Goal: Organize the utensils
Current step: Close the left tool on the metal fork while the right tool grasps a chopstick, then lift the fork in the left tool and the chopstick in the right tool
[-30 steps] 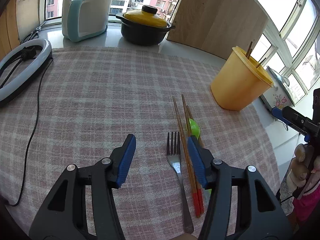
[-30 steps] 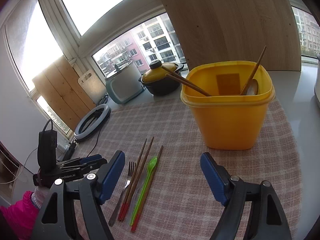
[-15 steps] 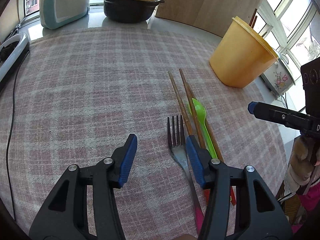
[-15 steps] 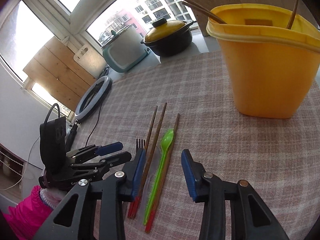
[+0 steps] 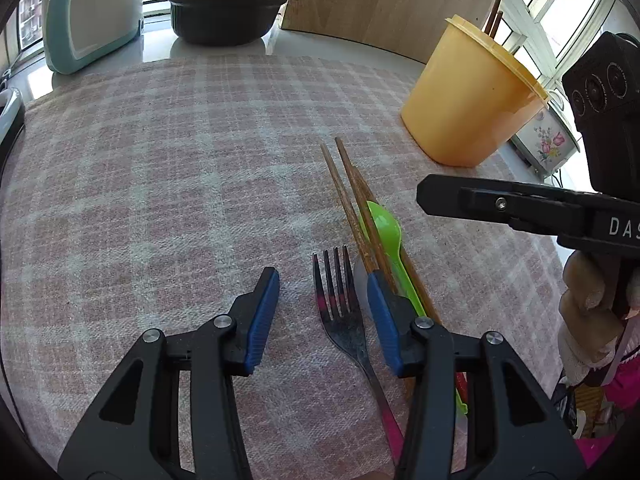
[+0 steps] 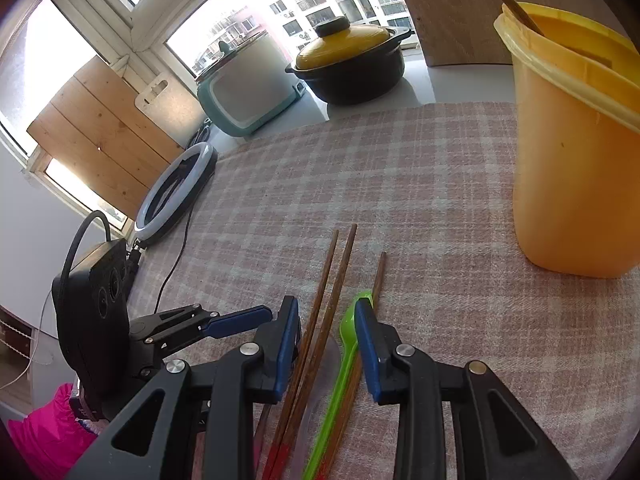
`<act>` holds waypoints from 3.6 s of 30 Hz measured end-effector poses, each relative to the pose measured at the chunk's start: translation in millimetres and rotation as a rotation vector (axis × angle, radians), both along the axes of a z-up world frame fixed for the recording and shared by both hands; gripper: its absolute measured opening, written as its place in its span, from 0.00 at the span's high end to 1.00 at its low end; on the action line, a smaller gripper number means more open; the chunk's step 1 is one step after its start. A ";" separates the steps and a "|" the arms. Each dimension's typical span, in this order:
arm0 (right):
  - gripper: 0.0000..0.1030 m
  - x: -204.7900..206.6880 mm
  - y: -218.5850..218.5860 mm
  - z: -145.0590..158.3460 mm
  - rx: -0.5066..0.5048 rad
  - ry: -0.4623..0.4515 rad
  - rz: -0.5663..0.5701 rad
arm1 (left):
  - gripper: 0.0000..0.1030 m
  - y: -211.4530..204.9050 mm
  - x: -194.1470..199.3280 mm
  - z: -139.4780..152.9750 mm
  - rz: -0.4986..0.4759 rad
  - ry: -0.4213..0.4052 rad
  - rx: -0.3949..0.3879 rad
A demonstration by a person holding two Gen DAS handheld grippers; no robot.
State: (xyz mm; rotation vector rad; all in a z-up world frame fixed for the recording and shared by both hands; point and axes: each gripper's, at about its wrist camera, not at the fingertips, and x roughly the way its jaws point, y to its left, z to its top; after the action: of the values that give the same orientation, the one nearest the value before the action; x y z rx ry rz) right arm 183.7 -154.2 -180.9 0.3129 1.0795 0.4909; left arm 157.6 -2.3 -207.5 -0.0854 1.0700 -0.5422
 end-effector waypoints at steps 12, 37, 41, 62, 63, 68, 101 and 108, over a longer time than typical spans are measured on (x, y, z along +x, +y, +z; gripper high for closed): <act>0.75 14.2 -1.3 -17.9 0.030 0.045 -0.030 | 0.77 -11.0 -6.0 -2.8 0.001 -0.052 0.030; 0.97 36.4 16.3 -37.6 0.138 0.104 -0.041 | 0.97 -5.4 -20.1 3.1 0.042 -0.079 0.004; 0.97 35.0 12.7 -36.0 0.143 0.103 -0.048 | 0.97 -1.5 -20.6 3.1 0.052 -0.076 -0.001; 0.97 8.2 -19.6 -18.3 0.171 0.080 -0.058 | 0.98 28.1 -27.5 13.4 0.159 -0.054 -0.042; 0.97 5.3 -22.0 -14.2 0.168 0.070 -0.059 | 0.99 31.0 -28.4 16.3 0.167 -0.054 -0.053; 0.97 -4.9 -31.9 1.6 0.172 0.033 -0.062 | 0.99 37.0 -25.9 15.1 0.177 -0.027 -0.063; 0.97 -26.9 -41.3 8.9 0.148 0.021 -0.058 | 0.79 57.6 -28.1 -3.9 0.199 0.006 -0.157; 0.97 -28.3 -43.0 6.4 0.150 0.033 -0.066 | 0.83 31.5 -27.7 -1.6 0.106 -0.038 -0.060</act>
State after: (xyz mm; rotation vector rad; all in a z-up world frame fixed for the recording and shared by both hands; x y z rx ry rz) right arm 155.4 -197.2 -174.5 0.4885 1.0635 0.5104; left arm 129.9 29.2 -209.2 -0.1828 1.0060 -0.4779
